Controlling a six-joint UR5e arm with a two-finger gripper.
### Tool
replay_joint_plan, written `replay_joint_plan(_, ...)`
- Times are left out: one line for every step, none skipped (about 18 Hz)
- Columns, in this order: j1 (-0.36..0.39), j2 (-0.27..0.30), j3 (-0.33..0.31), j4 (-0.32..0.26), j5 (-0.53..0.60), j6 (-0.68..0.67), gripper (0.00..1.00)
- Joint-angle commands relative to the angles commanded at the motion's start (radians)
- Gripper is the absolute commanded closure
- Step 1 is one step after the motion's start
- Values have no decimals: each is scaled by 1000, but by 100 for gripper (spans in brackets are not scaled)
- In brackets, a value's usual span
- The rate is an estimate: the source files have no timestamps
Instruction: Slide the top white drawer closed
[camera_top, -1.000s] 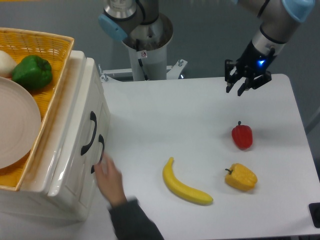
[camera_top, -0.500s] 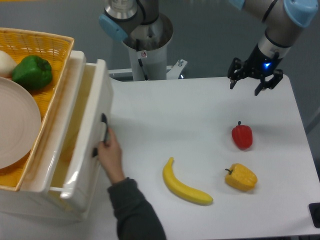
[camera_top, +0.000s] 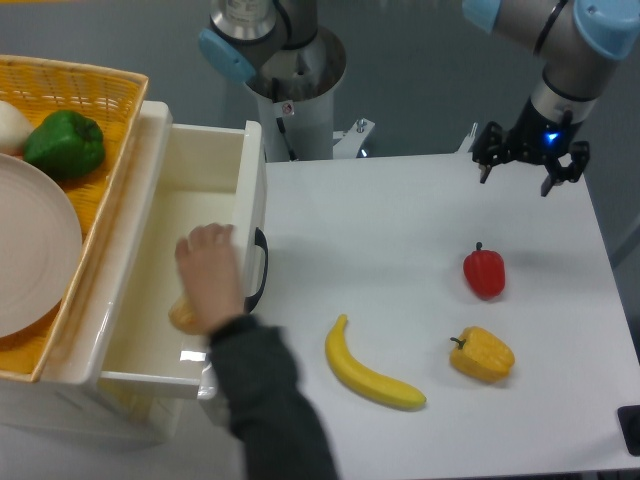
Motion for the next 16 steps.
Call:
replay_joint_plan(1,0,-2,-2,15,63,0)
replay_joint_plan(5,3,-5,0,26,141,0)
replay_joint_plan(6,3,-6,-2,32,219,0)
replay_joint_plan(8,5,-8,-2,35,296,0)
replay_joint_plan(8,5,-9,-2,35,360,0)
replay_joint_plan(6,6,-11,-2,35,417,0)
replay_joint_plan(2,8,-14,-3,35,469,0)
replay_joint_plan(0,6,-17,-5,35,515,0)
replay_joint_plan(0,6,-17,-5,37,555,0)
replay_joint_plan(1,5,-17,-5,37,581,0)
replay_joint_plan(6,5,-17,-3,37,597,0)
replay_joint_plan(11,5,-17,-3,37,600,0)
replay_joint_plan(14,5,-17,-3,37,602,0)
replay_joint_plan(14,6,-17,-3,37,600,0)
replay_joint_plan(11,5,-28,0,37,596,0)
replay_joint_plan(9,5,-32,3,36,593,0)
